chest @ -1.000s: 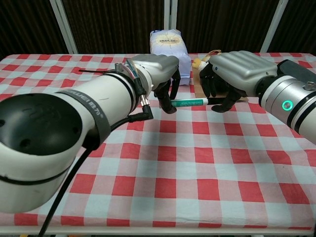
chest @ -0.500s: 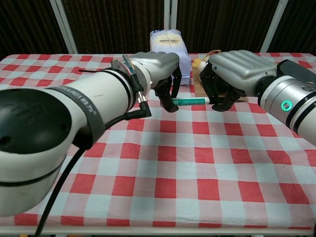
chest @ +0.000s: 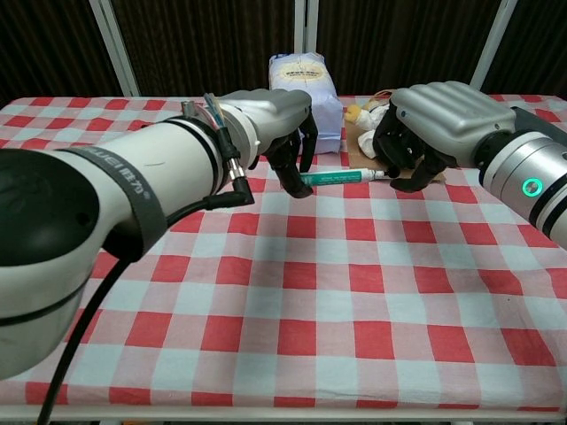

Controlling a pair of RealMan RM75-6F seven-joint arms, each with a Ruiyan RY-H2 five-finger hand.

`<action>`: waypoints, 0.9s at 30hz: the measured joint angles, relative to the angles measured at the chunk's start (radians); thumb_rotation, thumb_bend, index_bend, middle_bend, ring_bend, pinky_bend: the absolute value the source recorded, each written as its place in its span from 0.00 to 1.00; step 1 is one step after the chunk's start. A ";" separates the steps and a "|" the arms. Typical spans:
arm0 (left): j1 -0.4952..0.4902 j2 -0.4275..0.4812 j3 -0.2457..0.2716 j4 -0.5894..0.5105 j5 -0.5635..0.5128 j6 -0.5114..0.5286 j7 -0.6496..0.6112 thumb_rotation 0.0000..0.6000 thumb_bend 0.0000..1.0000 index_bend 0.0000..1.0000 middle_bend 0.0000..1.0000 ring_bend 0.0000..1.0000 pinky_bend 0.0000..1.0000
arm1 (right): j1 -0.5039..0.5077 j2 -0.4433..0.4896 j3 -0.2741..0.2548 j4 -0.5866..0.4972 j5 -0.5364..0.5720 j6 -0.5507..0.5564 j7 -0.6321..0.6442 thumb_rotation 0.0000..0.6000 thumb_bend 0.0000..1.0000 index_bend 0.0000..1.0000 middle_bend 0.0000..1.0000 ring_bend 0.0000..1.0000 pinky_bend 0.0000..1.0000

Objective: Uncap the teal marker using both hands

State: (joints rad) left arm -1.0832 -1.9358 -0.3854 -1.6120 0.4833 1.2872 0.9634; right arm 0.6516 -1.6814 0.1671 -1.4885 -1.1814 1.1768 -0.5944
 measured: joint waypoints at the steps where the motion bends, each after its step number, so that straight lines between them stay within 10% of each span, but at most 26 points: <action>1: 0.004 0.004 0.002 -0.004 0.002 0.002 -0.003 1.00 0.38 0.61 0.62 0.51 0.63 | -0.003 0.004 -0.001 0.000 -0.001 0.002 0.004 1.00 0.30 0.79 0.71 0.40 0.32; 10: 0.052 0.043 0.057 -0.004 0.027 0.001 -0.043 1.00 0.39 0.61 0.62 0.51 0.63 | -0.028 0.021 -0.015 0.032 0.014 -0.012 0.033 1.00 0.27 0.78 0.70 0.40 0.32; 16: 0.090 0.056 0.110 0.050 0.062 -0.046 -0.100 1.00 0.38 0.61 0.62 0.51 0.63 | -0.050 0.039 -0.028 0.048 0.015 -0.030 0.105 1.00 0.03 0.50 0.50 0.29 0.26; 27: 0.131 0.047 0.168 0.198 0.148 -0.163 -0.206 1.00 0.29 0.54 0.56 0.49 0.61 | -0.146 0.152 -0.035 0.022 -0.021 0.044 0.255 1.00 0.00 0.31 0.34 0.15 0.20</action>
State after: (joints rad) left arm -0.9524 -1.8886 -0.2178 -1.4142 0.6309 1.1247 0.7570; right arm 0.5059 -1.5299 0.1325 -1.4667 -1.2026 1.2208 -0.3393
